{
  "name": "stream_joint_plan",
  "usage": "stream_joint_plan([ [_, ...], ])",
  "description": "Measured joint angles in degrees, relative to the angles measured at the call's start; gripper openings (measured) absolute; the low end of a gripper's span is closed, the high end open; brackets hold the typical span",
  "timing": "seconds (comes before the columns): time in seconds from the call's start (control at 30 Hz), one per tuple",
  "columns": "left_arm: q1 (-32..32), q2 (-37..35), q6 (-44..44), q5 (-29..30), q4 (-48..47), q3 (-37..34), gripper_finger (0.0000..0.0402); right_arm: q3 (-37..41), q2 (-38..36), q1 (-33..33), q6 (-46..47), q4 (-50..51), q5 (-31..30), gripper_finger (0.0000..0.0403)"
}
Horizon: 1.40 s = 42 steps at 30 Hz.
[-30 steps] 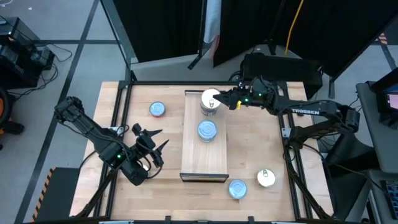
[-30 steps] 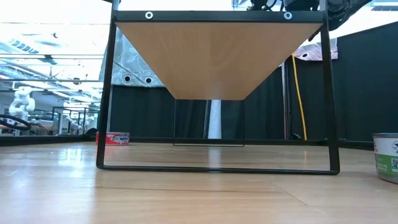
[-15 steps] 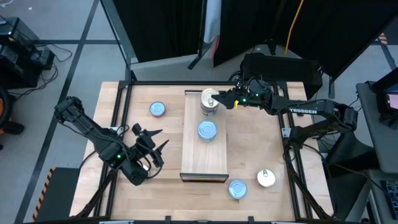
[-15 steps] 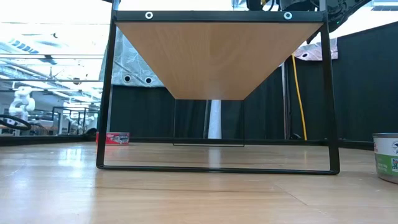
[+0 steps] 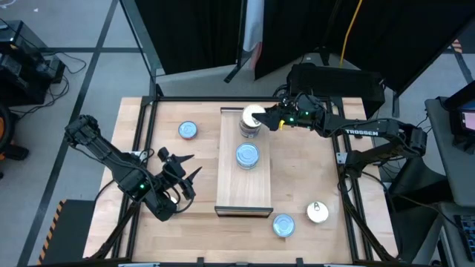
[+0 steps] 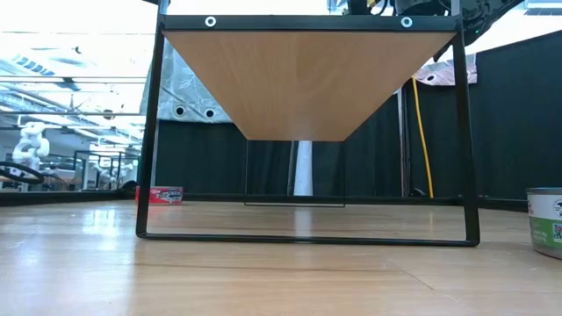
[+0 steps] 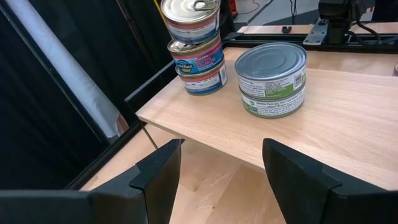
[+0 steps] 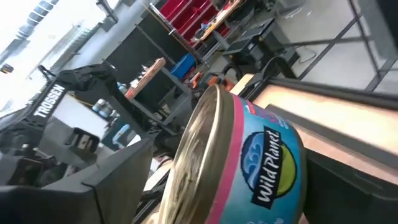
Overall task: Stack canned seafood by type on shelf
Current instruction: Stack the blue pink tuna can on top of the stacked blue pink tuna can on the shelf
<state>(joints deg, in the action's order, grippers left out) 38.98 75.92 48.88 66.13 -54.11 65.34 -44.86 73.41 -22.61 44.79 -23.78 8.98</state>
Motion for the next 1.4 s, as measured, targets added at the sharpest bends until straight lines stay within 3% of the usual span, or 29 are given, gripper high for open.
stream_joint_plan([
  [1.4, 0.00, 0.02, -0.23, 0.07, -0.01, -0.02, 0.0228, -0.66, 1.20, 0.37, -21.88, 1.41, 0.12, 0.0357],
])
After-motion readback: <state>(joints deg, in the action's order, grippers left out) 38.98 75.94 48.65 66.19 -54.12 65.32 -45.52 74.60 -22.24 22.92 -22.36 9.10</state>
